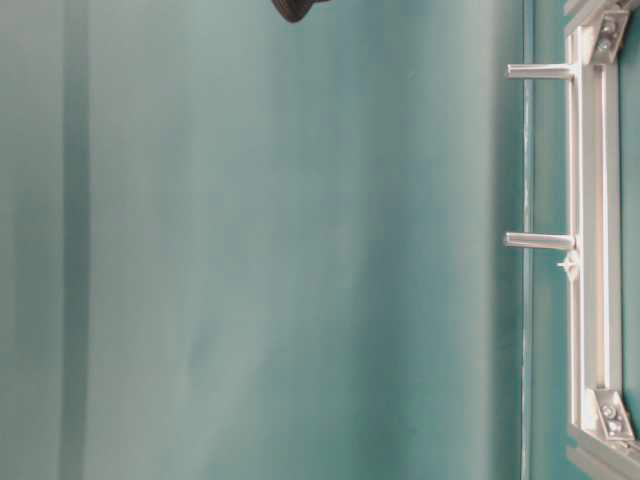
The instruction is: Move the cable alternately left and right between 8 closely spaced pins so it hooks onto each one.
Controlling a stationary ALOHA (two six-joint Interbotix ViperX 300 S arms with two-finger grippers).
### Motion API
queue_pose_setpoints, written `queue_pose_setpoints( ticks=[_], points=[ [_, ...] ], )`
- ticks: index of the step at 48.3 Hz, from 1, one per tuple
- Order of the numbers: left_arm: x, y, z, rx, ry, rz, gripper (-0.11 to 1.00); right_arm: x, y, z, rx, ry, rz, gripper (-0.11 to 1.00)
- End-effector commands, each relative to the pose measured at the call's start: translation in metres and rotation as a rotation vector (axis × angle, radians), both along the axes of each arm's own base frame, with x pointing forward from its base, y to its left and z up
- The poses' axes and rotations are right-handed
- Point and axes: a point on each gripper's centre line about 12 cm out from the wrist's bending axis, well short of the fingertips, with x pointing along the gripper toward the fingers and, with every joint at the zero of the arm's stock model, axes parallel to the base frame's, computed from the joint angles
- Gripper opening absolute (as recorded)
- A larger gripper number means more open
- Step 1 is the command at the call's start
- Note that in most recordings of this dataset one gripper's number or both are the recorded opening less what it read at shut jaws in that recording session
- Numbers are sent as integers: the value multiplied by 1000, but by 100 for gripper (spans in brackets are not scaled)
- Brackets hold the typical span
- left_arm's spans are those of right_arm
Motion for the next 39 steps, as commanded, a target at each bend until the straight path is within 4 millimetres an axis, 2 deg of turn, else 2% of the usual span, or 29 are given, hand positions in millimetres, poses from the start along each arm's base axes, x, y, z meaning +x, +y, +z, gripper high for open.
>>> queue_pose_setpoints(
  ticks=[1, 18, 39],
  points=[
    [2, 0, 7, -4, -13, -1, 0, 2, 0, 5, 6, -19, 0, 13],
    [2, 0, 7, -6, -13, -1, 0, 4, -11, 4, -10, -17, -23, 13],
    [2, 0, 8, -4, -14, 1, 0, 6, -54, 1, -58, -14, -104, 13]
  ],
)
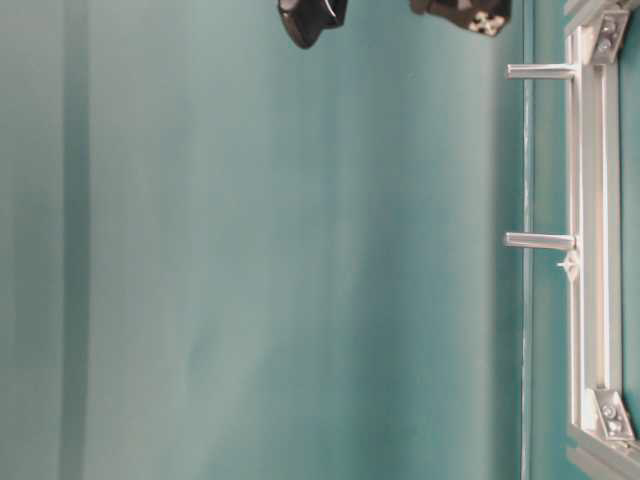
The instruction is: Move the cable alternately left and right between 8 closely spaced pins so it hooks onto each one.
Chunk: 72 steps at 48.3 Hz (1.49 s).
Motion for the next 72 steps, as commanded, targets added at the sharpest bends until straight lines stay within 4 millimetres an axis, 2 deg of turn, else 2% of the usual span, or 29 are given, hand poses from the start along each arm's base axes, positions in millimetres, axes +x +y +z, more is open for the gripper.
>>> queue_pose_setpoints(
  ticks=[1, 15, 26, 44, 59, 72],
  points=[
    [2, 0, 7, -6, -14, 1, 0, 2, -8, 9, -8, -33, -8, 13],
    [2, 0, 7, -4, -14, 1, 0, -3, -23, 12, -25, -45, -34, 13],
    [2, 0, 7, -4, -14, -1, 0, 2, -28, 13, -12, -83, -36, 13],
    [2, 0, 7, -4, -14, 1, 0, 33, -44, 13, -17, -188, -15, 13],
    [2, 0, 6, -6, -13, 1, 0, 65, -42, 10, -30, -207, 35, 13],
    [2, 0, 6, -6, -14, 1, 0, 74, -40, 13, -30, -216, 48, 13]
  ],
)
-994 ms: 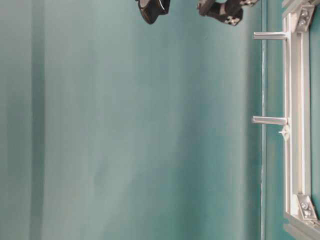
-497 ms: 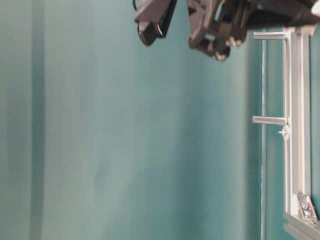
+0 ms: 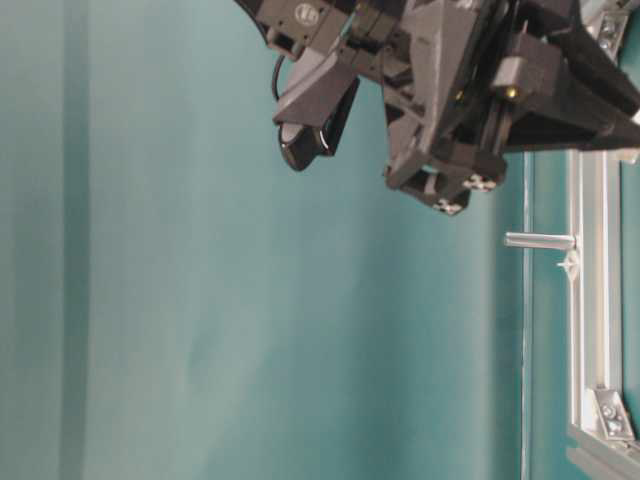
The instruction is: Move the cable alternately left and right between 8 closely spaced pins so it hooks onto each one.
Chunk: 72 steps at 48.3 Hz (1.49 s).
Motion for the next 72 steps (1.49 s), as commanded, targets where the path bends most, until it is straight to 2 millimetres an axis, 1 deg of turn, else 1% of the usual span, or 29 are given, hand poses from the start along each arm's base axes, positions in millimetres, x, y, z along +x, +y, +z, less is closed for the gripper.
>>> queue_pose_setpoints(
  ticks=[1, 9, 23, 44, 57, 72],
  points=[
    [2, 0, 7, -4, -16, 0, 0, 6, 1, 12, 7, -38, 1, 13],
    [2, 0, 7, -4, -17, 1, 0, 7, 9, 14, 24, -45, 10, 13],
    [2, 0, 7, -4, -16, 1, 0, 7, 36, 17, 72, -54, 31, 13],
    [2, 0, 7, -4, -14, 1, 0, 4, 65, 20, 123, -69, 23, 13],
    [2, 0, 7, -3, -16, 1, 0, 1, 77, 19, 140, -63, 9, 13],
    [2, 0, 7, -4, -16, 1, 0, 1, 83, 23, 150, -73, 13, 13]
  ],
)
